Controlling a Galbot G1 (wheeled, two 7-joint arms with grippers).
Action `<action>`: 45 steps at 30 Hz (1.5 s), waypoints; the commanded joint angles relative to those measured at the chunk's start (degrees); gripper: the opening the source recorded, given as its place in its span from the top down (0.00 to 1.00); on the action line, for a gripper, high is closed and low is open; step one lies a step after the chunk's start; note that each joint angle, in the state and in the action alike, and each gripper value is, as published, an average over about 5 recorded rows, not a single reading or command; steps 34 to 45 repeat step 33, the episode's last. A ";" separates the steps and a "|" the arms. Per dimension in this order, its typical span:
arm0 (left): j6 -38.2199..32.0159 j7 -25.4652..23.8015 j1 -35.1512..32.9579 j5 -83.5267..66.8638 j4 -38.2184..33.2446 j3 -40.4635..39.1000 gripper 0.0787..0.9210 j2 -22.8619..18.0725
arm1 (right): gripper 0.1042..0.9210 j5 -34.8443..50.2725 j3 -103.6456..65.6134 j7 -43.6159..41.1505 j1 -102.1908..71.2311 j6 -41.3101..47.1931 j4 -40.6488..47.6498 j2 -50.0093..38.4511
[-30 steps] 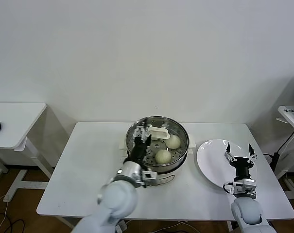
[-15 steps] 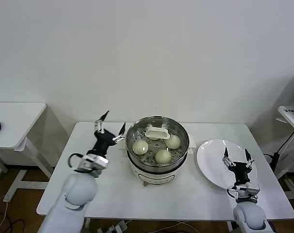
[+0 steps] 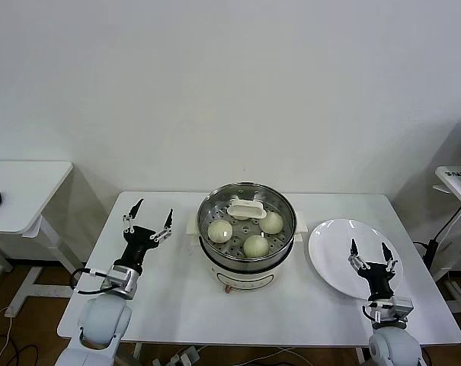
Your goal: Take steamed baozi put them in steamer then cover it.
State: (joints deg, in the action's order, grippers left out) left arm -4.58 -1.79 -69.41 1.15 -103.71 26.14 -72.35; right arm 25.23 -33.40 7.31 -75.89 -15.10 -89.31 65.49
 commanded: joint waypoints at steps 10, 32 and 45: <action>-4.38 0.08 -5.65 -5.09 0.65 2.79 0.12 -1.05 | 0.12 0.98 -0.62 -1.80 -0.97 0.09 -0.88 -0.07; -4.77 0.07 -8.13 -4.71 -1.18 2.85 0.12 -1.83 | 0.12 0.34 -0.38 -2.03 -0.39 0.22 -0.92 -0.22; -4.76 0.08 -8.13 -4.71 -1.19 2.85 0.12 -1.82 | 0.12 0.33 -0.39 -2.03 -0.39 0.18 -0.90 -0.24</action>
